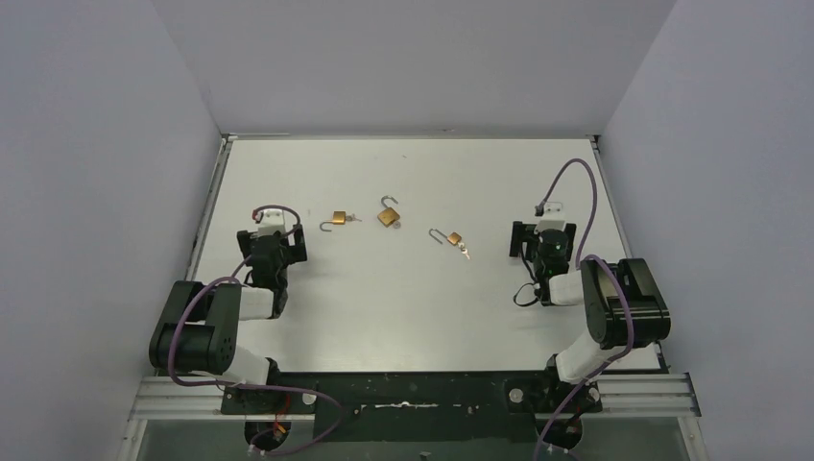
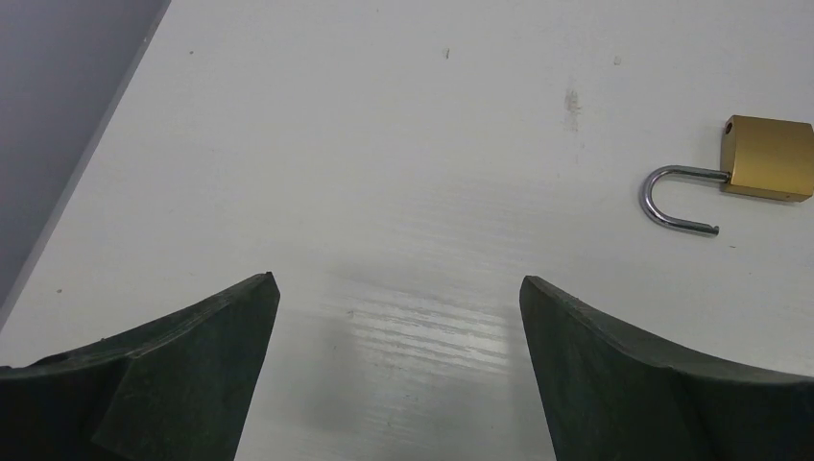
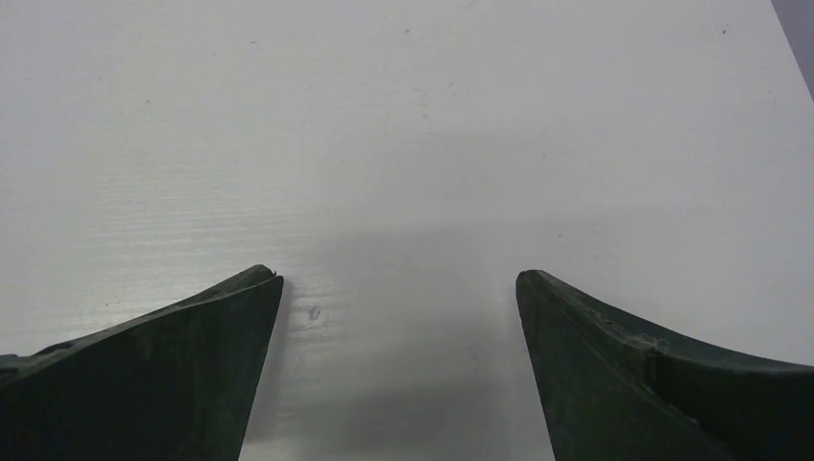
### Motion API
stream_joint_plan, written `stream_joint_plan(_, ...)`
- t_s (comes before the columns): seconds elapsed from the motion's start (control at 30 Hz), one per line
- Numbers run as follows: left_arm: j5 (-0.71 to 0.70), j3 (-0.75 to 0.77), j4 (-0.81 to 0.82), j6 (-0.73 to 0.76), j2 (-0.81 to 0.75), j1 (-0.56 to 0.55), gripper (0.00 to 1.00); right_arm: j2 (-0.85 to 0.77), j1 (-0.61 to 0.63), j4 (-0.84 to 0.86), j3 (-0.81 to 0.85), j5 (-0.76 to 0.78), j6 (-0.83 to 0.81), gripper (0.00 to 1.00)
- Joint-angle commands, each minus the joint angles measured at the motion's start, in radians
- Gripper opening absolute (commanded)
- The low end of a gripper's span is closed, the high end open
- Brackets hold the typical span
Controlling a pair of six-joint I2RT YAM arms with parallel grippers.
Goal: Lock with the key
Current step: Pick up the lock from the center of the board.
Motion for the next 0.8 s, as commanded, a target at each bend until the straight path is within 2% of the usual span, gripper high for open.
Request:
stream_joint_plan(0.0, 0.023, 0.036, 0.059, -0.011, 0.001, 0.01, 0.97, 0.0, -0.007, 0.075, 0.024, -0.033, -0.019, 1.0)
stream_joint_plan(0.17, 0.044, 0.024, 0.078, -0.021, -0.005, 0.027, 0.97, -0.001, -0.012, 0.073, 0.026, -0.016, -0.011, 1.0)
stream_joint_plan(0.2, 0.019, 0.022, 0.08, -0.005, -0.021, 0.016, 0.97, -0.018, 0.003, 0.051, 0.034, 0.033, -0.008, 1.0)
stream_joint_plan(0.27, -0.169, 0.089, -0.113, 0.059, -0.159, -0.091, 0.97, -0.136, 0.083, -0.19, 0.128, 0.272, -0.024, 1.0)
stream_joint_plan(0.3, -0.258, 0.168, -0.282, 0.09, -0.237, -0.159, 0.97, -0.216, 0.136, -0.345, 0.203, 0.335, -0.038, 1.0)
stream_joint_plan(0.33, -0.262, 0.254, -0.433, 0.105, -0.313, -0.203, 0.97, -0.242, 0.155, -0.487, 0.3, 0.362, -0.021, 1.0)
stream_joint_plan(0.4, -0.193, 0.442, -0.697, 0.033, -0.412, -0.234, 0.97, -0.288, 0.17, -0.769, 0.505, 0.29, 0.114, 1.0)
stream_joint_plan(0.47, -0.114, 0.588, -0.906, -0.14, -0.461, -0.193, 0.97, -0.266, 0.153, -0.99, 0.648, 0.129, 0.266, 1.0)
stream_joint_plan(0.53, 0.218, 0.675, -1.03, -0.15, -0.493, -0.076, 0.97, -0.211, 0.122, -1.086, 0.71, -0.132, 0.299, 1.0)
stream_joint_plan(0.57, 0.323, 0.695, -1.061, -0.173, -0.505, -0.015, 0.97, -0.184, 0.122, -1.108, 0.721, -0.203, 0.311, 1.0)
stream_joint_plan(0.6, 0.416, 0.708, -1.08, -0.205, -0.516, 0.037, 0.9, -0.17, 0.131, -1.11, 0.718, -0.218, 0.329, 1.0)
stream_joint_plan(0.63, 0.507, 0.704, -1.066, -0.199, -0.529, 0.09, 0.49, -0.169, 0.14, -1.079, 0.7, -0.225, 0.341, 0.99)
stream_joint_plan(0.67, 0.541, 0.701, -1.058, -0.191, -0.543, 0.128, 0.03, -0.178, 0.144, -1.026, 0.66, -0.268, 0.331, 0.62)
stream_joint_plan(0.7, 0.501, 0.706, -1.074, -0.206, -0.555, 0.144, 0.0, -0.19, 0.152, -1.003, 0.641, -0.286, 0.332, 0.06)
stream_joint_plan(0.73, 0.482, 0.712, -1.094, -0.21, -0.563, 0.155, 0.0, -0.21, 0.173, -0.983, 0.63, -0.259, 0.332, 0.0)
stream_joint_plan(0.77, 0.488, 0.721, -1.107, -0.182, -0.565, 0.165, 0.0, -0.225, 0.199, -0.982, 0.634, -0.212, 0.319, 0.0)
